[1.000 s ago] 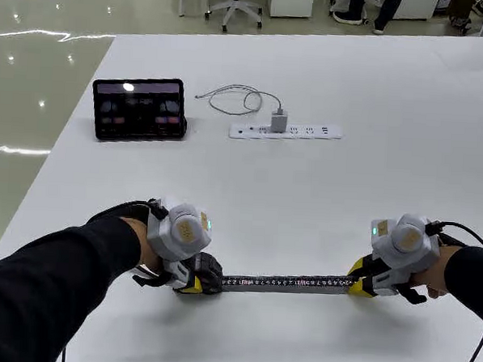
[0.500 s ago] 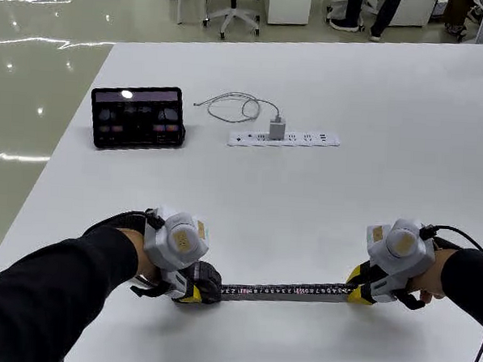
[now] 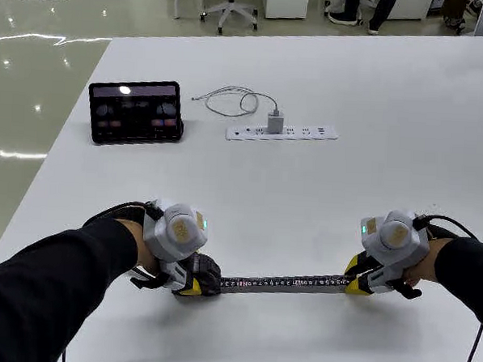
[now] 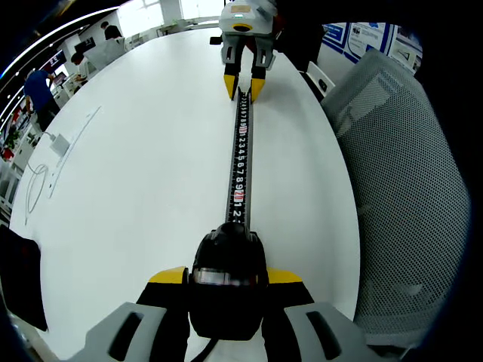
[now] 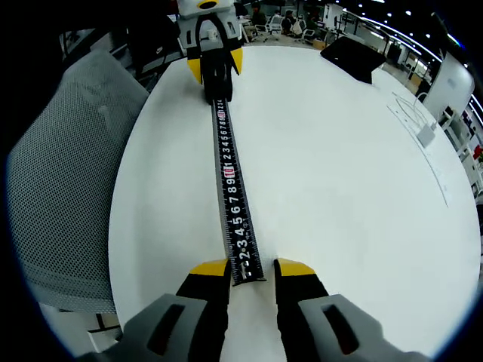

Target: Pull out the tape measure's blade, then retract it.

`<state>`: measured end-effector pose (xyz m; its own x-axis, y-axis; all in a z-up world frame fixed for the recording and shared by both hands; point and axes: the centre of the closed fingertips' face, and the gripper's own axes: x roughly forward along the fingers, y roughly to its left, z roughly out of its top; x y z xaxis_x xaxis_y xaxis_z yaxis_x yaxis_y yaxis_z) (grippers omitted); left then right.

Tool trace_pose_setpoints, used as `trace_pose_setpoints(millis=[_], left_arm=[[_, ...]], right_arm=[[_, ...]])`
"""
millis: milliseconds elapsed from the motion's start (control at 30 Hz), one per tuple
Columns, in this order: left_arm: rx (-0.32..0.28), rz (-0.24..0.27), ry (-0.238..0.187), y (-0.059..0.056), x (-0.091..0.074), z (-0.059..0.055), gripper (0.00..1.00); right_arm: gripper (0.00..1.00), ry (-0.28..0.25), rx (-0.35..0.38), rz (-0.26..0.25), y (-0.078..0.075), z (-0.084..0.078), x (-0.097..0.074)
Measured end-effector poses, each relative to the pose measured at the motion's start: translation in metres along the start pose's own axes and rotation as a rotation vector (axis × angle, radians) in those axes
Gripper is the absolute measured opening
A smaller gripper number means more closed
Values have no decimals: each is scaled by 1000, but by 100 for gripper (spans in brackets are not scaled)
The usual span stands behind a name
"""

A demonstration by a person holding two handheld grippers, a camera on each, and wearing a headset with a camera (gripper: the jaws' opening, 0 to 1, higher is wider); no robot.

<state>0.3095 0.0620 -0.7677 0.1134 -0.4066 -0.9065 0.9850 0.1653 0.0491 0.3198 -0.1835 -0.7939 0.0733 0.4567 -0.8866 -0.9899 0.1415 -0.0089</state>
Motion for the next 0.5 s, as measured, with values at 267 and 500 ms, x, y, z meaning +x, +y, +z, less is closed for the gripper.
trace_pose_setpoints(millis=[267, 500], left_arm=[[26, -6, 5, 1, 0, 0, 33], [23, -15, 16, 1, 3, 0, 35]], right_arm=[[36, -20, 51, 18, 5, -3, -10], [48, -13, 63, 33, 11, -7, -9]])
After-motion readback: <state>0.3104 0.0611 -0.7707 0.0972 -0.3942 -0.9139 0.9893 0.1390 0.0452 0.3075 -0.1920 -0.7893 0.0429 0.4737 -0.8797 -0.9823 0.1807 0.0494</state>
